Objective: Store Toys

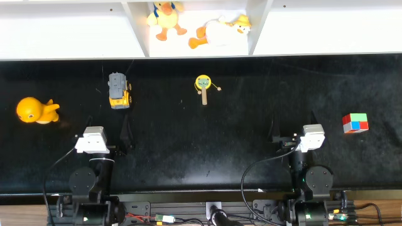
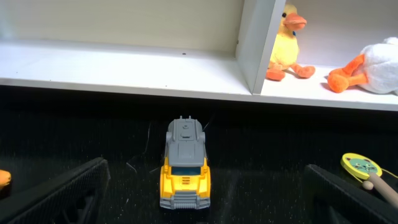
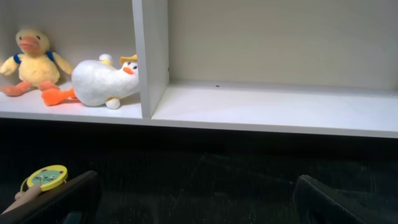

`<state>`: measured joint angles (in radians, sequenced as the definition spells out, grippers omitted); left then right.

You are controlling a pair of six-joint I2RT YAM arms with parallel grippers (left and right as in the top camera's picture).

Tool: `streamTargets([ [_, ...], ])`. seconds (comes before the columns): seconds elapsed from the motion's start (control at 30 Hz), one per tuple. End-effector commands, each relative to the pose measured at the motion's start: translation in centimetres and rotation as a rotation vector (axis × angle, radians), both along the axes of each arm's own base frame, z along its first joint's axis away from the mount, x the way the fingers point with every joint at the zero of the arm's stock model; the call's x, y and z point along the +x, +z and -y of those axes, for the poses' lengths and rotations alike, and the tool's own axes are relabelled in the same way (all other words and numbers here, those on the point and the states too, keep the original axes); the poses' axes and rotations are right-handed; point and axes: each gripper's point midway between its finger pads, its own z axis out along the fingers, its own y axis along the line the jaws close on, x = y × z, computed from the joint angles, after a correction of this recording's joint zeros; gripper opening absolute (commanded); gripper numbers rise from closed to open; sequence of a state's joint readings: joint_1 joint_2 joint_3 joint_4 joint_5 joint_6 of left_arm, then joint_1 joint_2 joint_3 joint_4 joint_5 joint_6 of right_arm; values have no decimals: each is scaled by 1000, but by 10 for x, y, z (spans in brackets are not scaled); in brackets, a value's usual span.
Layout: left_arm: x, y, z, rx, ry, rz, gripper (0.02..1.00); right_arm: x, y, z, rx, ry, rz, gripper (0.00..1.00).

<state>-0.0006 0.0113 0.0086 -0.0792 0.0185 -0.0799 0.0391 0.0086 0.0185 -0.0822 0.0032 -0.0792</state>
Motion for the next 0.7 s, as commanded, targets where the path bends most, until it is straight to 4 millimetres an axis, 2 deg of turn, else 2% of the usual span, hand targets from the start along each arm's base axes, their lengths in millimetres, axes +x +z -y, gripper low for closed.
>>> streamTargets([
  [0.03, 0, 1, 3, -22, -16, 4, 998, 0, -5, -2, -4, 10, -5, 996],
  [0.27, 0, 1, 3, -23, -16, 4, 998, 0, -5, -2, -4, 10, -5, 996],
  [0.43, -3, 7, 4, -119, -8, -19, 996, 0, -5, -2, -4, 10, -5, 996],
  [0.7, -6, 25, 9, -136, -29, -204, 993, 0, -5, -2, -4, 10, -5, 993],
])
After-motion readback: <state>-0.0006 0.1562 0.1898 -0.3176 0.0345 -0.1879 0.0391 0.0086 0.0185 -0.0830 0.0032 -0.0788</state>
